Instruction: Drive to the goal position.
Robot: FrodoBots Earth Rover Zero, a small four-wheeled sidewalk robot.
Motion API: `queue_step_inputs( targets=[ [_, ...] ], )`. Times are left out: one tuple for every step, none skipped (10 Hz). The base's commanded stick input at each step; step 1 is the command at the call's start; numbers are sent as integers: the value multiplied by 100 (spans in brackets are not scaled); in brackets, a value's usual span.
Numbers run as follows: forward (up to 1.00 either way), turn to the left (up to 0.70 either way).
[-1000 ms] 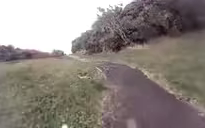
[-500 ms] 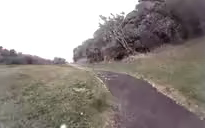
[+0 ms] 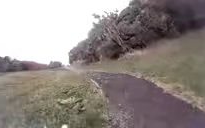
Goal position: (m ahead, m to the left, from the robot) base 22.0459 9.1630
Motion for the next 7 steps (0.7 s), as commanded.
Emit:
queue_step_inputs(
  targets=[
    [100,0],
    [100,0],
    [100,0],
    [100,0],
    [100,0],
    [100,0],
    [100,-7]
  ],
)
